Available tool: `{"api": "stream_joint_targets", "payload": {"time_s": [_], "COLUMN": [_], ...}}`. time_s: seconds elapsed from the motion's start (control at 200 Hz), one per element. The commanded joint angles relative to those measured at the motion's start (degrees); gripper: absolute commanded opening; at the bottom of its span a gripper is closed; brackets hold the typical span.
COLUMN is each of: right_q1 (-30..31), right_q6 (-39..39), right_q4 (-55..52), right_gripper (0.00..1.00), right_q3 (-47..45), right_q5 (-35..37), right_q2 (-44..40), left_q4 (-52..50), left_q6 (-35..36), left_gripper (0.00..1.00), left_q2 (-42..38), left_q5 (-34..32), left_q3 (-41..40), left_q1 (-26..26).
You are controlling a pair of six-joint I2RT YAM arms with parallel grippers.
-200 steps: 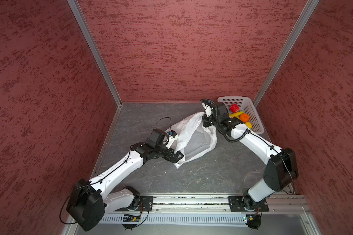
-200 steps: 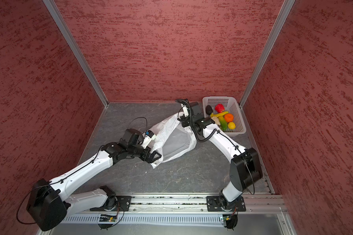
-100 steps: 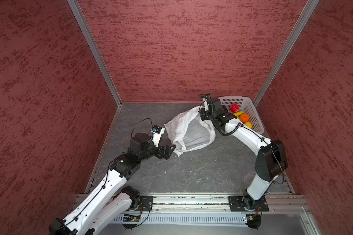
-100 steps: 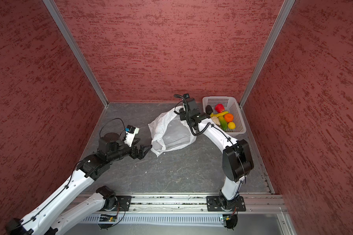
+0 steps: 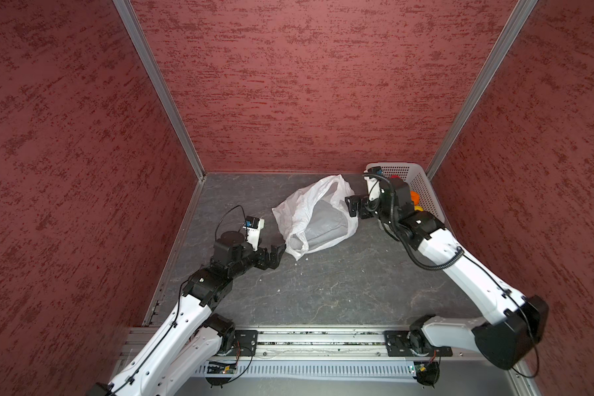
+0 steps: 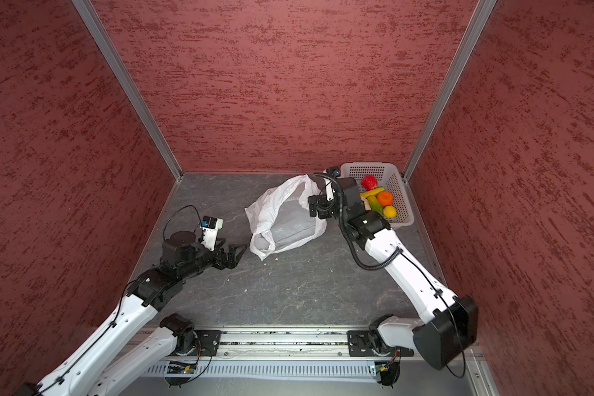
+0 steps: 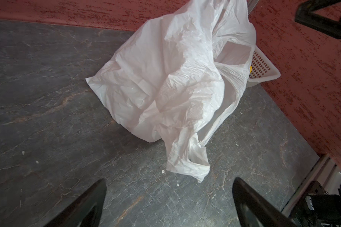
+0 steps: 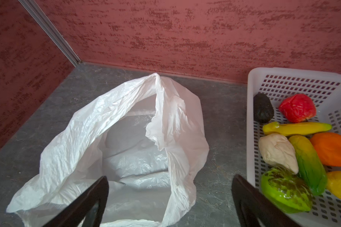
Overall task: Untie the knot of the plastic bag and take out the fruit
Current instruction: Move the plastic bag to the top-center of the table, then reset both arms
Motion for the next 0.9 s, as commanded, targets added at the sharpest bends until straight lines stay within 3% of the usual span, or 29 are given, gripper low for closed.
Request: {"api": "stream_joint_targets", "payload": {"time_s": [0.0, 0.12, 0.331, 0.521, 0.897], "right_q1": [-2.7, -8.6, -20.0, -29.1, -33.9], "right_q6": [0.3, -0.4, -3.6, -2.8, -3.8], "right_q4": [-0.9, 3.7, 12.4, 28.2, 65.6], "right_gripper": [0.98, 0.98, 0.98, 0.99, 0.98], "right_q3": [-6.1, -12.7, -20.3, -29.1, -44.6], "right_q5": [-2.3, -5.7, -8.5, -9.4, -8.9], "right_q2": [-3.5, -8.1, -9.6, -7.9, 2.0], "left_q4": [1.4, 3.2, 12.8, 25.4, 55.0], "left_q6": [-0.3, 0.6, 4.5, 4.4, 9.5], "left_gripper": [1.00, 1.00, 1.00, 1.00, 1.00], "left_q2": [-1.7, -2.8, -1.0, 5.3, 19.8], "left_q5": [-4.8, -8.9, -7.8, -4.4, -4.4], "left_q3": [-1.3, -3.0, -6.9, -10.9, -17.6], "left_q1": [1.3, 3.7, 10.2, 18.6, 24.2]}}
